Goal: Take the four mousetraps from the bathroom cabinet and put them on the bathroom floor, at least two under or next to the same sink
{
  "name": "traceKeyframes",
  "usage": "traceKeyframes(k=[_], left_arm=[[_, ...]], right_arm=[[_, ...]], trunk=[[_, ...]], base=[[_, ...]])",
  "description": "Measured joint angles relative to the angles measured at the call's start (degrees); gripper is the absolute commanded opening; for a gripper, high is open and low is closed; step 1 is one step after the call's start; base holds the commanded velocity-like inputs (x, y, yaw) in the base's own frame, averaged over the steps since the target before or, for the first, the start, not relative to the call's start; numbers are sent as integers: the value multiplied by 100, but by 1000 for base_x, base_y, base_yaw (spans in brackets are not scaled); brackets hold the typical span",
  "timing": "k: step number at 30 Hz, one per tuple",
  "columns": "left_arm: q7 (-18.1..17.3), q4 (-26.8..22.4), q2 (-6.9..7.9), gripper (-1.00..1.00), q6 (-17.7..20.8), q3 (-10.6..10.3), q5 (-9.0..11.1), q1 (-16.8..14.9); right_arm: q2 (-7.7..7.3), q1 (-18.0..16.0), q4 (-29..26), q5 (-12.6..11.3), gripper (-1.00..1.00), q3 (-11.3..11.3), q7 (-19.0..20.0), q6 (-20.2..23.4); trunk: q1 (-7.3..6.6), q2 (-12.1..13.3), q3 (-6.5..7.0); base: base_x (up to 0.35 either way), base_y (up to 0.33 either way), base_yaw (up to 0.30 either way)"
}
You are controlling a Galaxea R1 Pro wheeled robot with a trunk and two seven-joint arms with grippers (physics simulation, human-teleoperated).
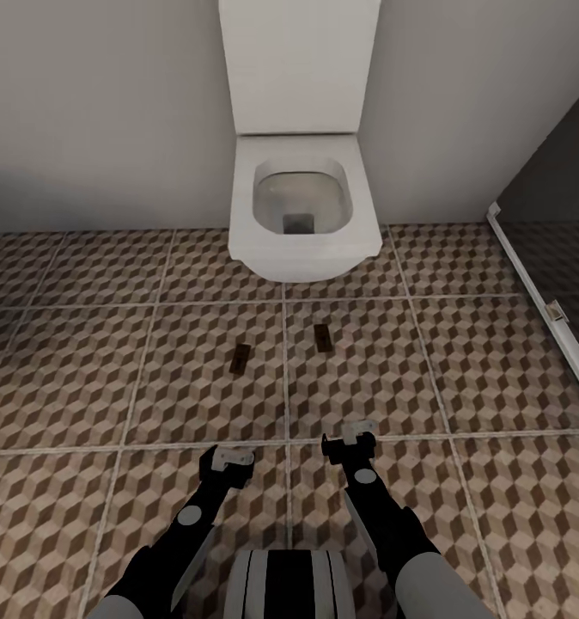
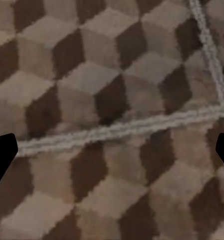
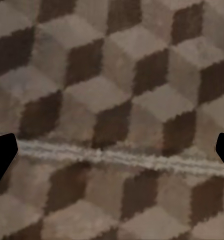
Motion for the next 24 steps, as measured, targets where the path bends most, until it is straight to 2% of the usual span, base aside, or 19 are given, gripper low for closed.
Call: traceKeyframes(k=[24], left_arm=[[8,90,8,100,3,-2,7,0]], right_arm=[[0,1,125,-1,100,-1,-8,-31]], trunk=[[-62,32,532]], base=[[0,0,0]])
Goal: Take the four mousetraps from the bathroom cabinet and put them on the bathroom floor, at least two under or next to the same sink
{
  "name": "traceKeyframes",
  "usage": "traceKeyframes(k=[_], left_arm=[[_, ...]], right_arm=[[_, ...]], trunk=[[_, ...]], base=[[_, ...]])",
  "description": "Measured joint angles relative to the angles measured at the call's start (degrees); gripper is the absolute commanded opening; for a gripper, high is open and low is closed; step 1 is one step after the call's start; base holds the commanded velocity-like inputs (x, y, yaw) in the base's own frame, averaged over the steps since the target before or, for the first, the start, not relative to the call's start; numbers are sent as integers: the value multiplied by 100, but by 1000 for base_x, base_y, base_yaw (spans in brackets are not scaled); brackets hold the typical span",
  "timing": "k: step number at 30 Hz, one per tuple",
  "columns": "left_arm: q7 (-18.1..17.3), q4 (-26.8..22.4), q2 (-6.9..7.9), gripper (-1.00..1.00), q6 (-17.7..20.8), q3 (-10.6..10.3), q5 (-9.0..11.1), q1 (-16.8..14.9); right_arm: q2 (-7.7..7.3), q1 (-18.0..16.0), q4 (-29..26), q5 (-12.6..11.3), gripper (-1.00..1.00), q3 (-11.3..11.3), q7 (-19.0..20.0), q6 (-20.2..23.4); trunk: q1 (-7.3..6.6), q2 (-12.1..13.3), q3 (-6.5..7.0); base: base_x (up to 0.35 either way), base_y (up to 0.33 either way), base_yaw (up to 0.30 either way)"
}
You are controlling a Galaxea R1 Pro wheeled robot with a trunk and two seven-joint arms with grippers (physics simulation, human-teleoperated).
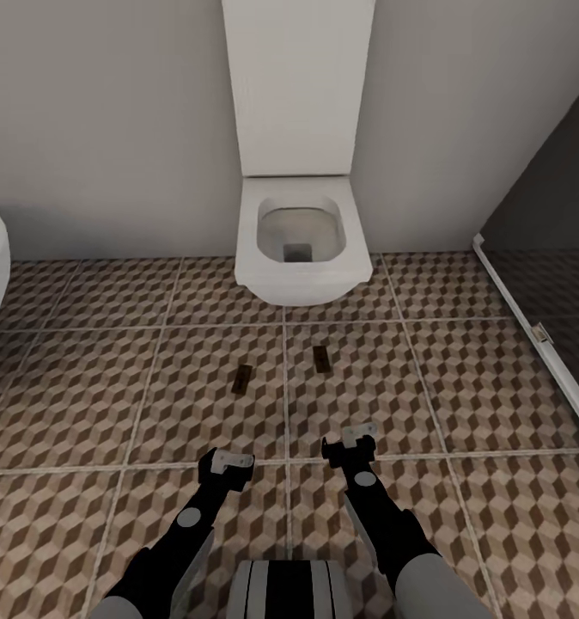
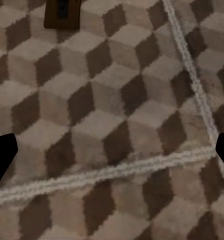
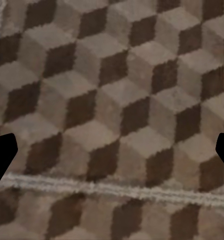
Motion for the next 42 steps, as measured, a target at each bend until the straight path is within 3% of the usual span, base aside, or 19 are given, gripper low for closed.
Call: traceKeyframes(k=[6,14,22,28,42], left_arm=[[-7,185,38,100,-10,8,1,0],[-4,326,114,100,-85,12,12,0],[-8,876,141,100,-466,22,22,1],[6,1452,146,100,-976,32,30,1],[12,2148,144,100,-1254,44,46,1]], right_arm=[[0,1,239,3,100,1,1,-158],[0,2,724,16,100,0,7,-744],[-190,2,1307,8,100,-10,18,-1326],[-311,2,1729,2,100,-13,22,-1735],[-546,3,2452,15,100,-31,94,-2335]], trunk=[[-15,8,133],[-36,19,310],[-57,29,487],[-72,38,620],[-108,56,931]], base=[[0,0,0],[0,0,0],[0,0,0],[0,0,0],[0,0,0]])
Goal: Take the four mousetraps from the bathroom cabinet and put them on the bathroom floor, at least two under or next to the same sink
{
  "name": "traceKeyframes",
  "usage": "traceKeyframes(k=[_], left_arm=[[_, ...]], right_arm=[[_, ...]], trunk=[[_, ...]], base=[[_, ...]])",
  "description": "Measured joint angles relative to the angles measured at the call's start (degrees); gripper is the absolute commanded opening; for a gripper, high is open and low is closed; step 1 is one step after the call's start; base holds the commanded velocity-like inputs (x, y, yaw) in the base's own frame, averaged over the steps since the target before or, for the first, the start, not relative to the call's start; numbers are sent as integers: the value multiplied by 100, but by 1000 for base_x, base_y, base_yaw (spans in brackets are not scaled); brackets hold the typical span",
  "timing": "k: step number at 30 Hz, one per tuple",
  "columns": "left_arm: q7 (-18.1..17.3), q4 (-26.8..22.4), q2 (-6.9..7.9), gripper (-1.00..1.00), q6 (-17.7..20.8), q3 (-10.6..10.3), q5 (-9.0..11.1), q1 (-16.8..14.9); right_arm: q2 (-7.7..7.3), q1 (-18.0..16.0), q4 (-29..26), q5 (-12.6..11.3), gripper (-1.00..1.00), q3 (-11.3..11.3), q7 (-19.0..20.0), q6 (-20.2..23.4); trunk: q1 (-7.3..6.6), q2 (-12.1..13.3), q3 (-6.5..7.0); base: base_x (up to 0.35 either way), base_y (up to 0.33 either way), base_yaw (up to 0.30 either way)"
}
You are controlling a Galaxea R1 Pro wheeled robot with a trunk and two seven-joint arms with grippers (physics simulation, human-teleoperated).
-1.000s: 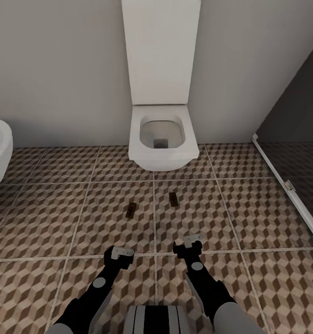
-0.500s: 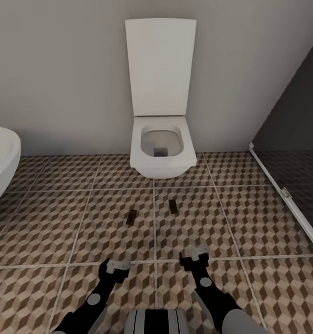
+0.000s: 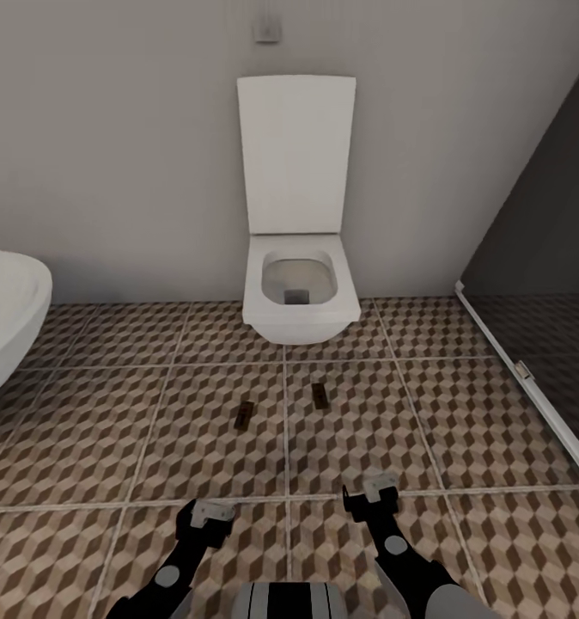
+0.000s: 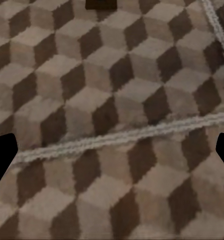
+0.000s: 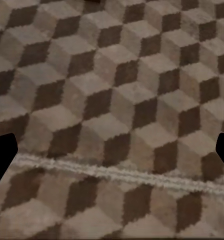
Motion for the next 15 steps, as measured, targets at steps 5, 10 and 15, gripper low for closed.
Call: traceKeyframes(k=[5,10,15], left_arm=[[6,311,-2,100,-280,1,2,0],[10,577,-9,100,-542,1,3,0],[11,670,-11,100,-611,2,4,-1]], right_arm=[[-68,0,256,-11,100,-1,162,-213],[-158,0,553,-4,100,-11,291,-512],[-210,0,713,-3,100,-11,322,-701]], trunk=[[-13,7,111],[-26,13,222],[-39,20,333]], base=[[0,0,0],[0,0,0],[0,0,0]])
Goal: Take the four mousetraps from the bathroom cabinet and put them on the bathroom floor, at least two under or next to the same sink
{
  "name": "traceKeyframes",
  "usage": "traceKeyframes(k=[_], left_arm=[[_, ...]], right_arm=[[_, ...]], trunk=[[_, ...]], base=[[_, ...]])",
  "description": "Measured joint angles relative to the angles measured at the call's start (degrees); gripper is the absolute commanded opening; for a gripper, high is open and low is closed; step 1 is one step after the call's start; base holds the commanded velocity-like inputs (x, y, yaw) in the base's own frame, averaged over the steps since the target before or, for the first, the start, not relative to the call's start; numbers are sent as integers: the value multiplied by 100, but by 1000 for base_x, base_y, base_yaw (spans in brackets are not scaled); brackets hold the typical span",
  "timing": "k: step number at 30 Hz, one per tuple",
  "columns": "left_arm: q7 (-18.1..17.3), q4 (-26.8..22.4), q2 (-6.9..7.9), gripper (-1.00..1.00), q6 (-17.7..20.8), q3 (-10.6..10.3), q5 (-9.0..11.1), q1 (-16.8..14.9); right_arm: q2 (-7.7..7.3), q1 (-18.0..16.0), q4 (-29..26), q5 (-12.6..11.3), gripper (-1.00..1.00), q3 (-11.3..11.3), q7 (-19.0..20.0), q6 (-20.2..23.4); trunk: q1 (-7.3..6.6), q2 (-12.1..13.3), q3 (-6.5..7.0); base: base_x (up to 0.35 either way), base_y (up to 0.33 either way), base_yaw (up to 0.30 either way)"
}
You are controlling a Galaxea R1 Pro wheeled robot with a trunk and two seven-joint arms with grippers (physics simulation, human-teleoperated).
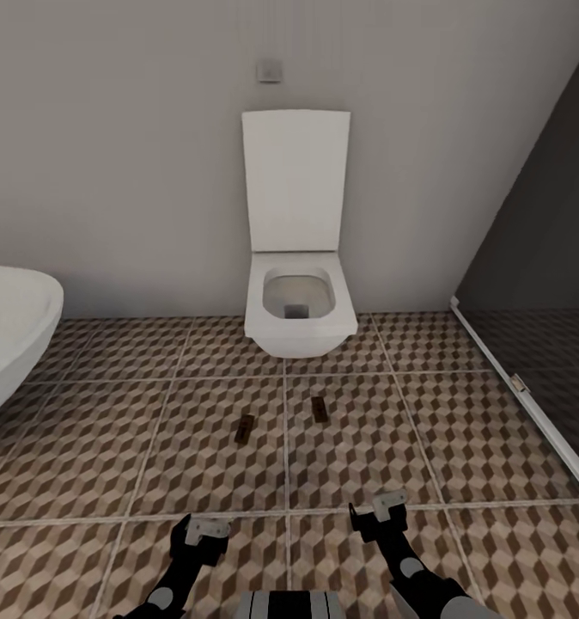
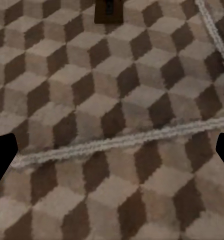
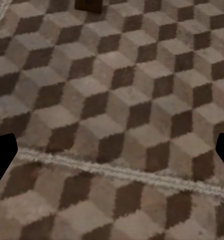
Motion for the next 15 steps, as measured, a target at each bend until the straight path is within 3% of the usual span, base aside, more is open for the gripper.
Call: traceKeyframes(k=[3,15], left_arm=[[1,32,0,100,-16,0,2,0],[3,297,-7,100,-125,1,6,0]], right_arm=[[-28,0,92,0,100,0,9,-68],[-131,12,521,-11,100,1,16,-589]], trunk=[[-8,4,67],[-271,484,282]], base=[[0,0,0],[0,0,0]])
